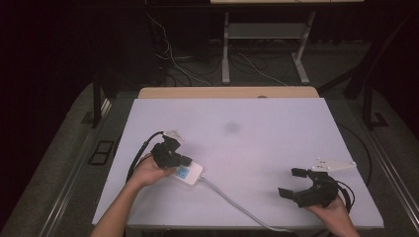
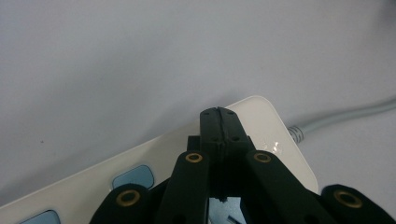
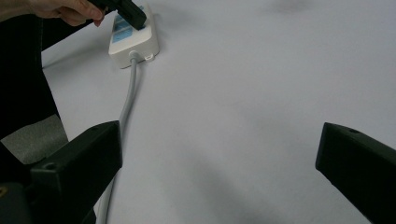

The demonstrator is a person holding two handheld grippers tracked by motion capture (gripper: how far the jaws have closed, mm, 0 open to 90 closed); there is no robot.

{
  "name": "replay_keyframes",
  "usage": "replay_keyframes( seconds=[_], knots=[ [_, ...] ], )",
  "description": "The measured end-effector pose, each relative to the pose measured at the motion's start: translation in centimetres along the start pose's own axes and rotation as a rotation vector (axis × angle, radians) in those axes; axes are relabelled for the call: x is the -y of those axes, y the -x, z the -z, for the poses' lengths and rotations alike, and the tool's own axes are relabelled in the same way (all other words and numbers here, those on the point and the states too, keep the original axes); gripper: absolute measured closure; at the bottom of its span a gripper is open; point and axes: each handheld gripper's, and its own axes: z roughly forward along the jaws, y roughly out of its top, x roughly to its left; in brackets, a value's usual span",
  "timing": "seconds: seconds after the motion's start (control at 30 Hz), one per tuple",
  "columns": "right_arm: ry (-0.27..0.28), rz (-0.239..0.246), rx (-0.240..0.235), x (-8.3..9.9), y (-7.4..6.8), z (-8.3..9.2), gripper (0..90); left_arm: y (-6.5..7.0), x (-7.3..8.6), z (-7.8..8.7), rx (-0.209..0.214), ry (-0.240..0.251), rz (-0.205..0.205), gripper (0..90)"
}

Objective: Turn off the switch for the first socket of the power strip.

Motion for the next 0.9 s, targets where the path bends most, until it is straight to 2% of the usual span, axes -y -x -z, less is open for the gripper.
replay_keyframes(
  seconds=[0.33, 0.4, 0.47, 0.6, 0.9],
  knots=[
    [0.005, 0.0, 0.001, 0.0, 0.1, 0.1, 0.3, 0.0, -0.1, 0.0, -0.001, -0.003, 0.012, 89.7],
    [0.008, -0.001, 0.001, 0.0, 0.1, 0.1, 0.3, 0.0, -0.2, 0.6, 0.007, 0.021, 0.015, 89.5],
    [0.009, -0.002, 0.002, 0.0, 0.1, 0.1, 0.3, 0.0, -0.4, 0.9, -0.008, 0.012, -0.001, 89.4],
    [0.01, -0.003, 0.002, 0.0, 0.2, 0.2, 0.3, 0.1, -0.9, 1.5, -0.008, 0.032, -0.009, 89.3],
    [0.014, -0.006, 0.001, 0.0, 0.2, 0.2, 0.3, -0.2, -1.4, 2.7, -0.033, 0.076, 0.0, 89.3]
  ],
)
